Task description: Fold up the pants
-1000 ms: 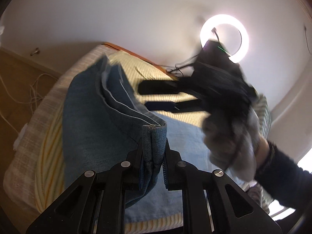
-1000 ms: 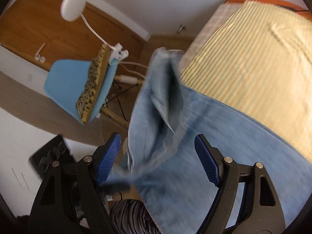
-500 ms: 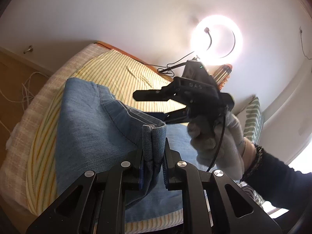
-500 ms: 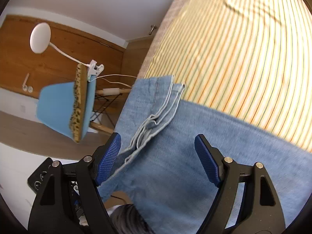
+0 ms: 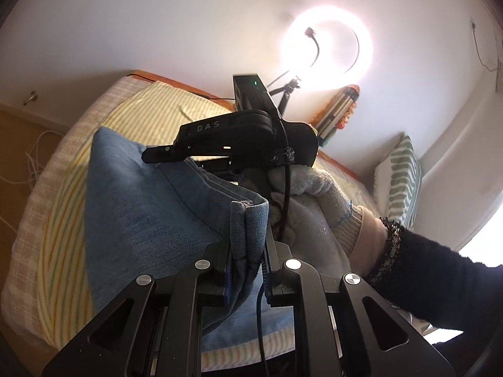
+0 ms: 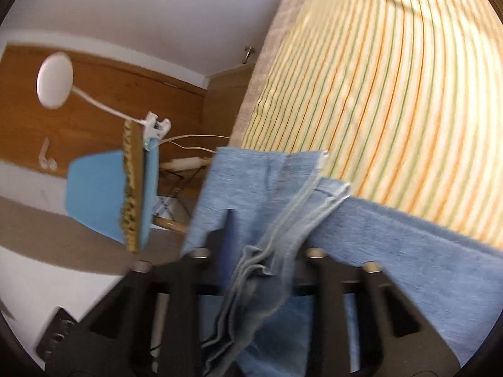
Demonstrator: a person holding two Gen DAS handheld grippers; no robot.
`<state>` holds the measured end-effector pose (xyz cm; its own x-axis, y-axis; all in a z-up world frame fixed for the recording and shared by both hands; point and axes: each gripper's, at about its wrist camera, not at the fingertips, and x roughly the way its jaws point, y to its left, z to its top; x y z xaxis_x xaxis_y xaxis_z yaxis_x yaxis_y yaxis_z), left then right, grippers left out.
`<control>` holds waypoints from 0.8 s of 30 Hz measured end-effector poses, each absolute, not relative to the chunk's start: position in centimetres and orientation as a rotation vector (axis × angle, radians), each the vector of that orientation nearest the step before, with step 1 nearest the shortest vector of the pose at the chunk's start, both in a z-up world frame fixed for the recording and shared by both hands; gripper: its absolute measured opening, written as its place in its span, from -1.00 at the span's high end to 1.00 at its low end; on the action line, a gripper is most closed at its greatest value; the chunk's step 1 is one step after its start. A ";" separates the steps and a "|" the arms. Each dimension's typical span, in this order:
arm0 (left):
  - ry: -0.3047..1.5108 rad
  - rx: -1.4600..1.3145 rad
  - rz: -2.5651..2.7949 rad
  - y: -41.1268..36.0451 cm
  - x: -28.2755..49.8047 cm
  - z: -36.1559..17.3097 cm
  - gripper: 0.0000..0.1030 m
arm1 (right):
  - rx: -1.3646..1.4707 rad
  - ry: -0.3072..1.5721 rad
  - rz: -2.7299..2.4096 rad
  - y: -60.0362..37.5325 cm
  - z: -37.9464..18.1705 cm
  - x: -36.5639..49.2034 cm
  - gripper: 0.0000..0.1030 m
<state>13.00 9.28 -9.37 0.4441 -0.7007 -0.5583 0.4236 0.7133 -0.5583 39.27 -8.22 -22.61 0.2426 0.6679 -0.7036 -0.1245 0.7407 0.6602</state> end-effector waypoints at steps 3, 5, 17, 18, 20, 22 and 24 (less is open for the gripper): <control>0.861 -0.351 -0.736 8.2 12.6 -9.0 0.75 | 0.451 1.147 0.557 -9.2 -20.1 38.3 0.74; 0.861 -0.335 -0.753 7.0 12.2 -8.6 0.75 | 0.409 1.095 0.541 -10.2 -18.0 37.5 0.77; 0.863 -0.295 -0.865 -0.9 10.1 -7.3 0.75 | 0.291 0.988 0.428 -19.0 -12.6 32.4 0.80; 0.871 -0.292 -0.875 -1.9 9.7 -7.4 0.75 | 0.295 0.988 0.422 -19.9 -12.5 32.0 0.80; 0.885 -0.287 -0.897 -3.3 9.4 -7.6 0.75 | 0.292 0.985 0.408 -21.8 -12.3 30.9 0.80; 0.893 -0.270 -0.916 -5.0 8.8 -7.8 0.75 | 0.284 0.980 0.393 -23.3 -12.1 30.1 0.80; 0.902 -0.263 -0.936 -6.4 8.5 -7.8 0.75 | 0.285 0.979 0.380 -25.2 -12.0 29.0 0.81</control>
<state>8.47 -6.36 -7.83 0.2717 -0.7871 -0.5538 0.5824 0.5926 -0.5565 29.03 -25.17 -12.01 0.5009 0.4358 -0.7478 -0.1835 0.8978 0.4002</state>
